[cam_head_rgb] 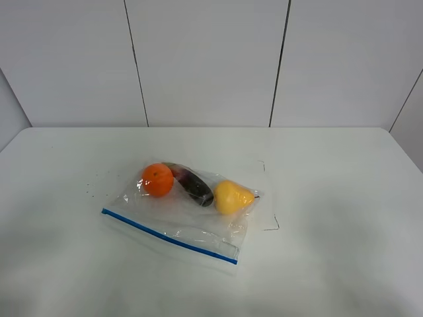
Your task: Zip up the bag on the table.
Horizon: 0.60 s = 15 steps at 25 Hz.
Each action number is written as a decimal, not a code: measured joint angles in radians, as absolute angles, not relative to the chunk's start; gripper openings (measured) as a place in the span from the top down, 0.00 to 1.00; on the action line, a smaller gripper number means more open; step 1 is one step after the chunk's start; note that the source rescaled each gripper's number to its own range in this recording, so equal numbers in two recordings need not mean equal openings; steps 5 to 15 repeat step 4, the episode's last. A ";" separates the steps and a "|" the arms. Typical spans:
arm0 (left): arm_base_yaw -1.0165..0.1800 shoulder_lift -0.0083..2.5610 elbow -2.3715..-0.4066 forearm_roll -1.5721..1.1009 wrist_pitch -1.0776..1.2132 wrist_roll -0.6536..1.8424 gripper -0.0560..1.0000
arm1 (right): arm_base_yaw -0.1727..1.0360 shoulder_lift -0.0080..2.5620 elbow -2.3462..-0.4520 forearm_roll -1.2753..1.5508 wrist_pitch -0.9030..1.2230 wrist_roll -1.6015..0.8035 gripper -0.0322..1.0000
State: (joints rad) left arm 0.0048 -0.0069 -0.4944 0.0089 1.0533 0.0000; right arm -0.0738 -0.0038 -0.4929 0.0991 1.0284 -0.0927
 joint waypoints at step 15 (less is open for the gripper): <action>0.005 -0.007 -0.494 0.009 1.053 0.000 0.00 | -0.074 -0.004 -0.493 0.101 1.028 -0.093 0.00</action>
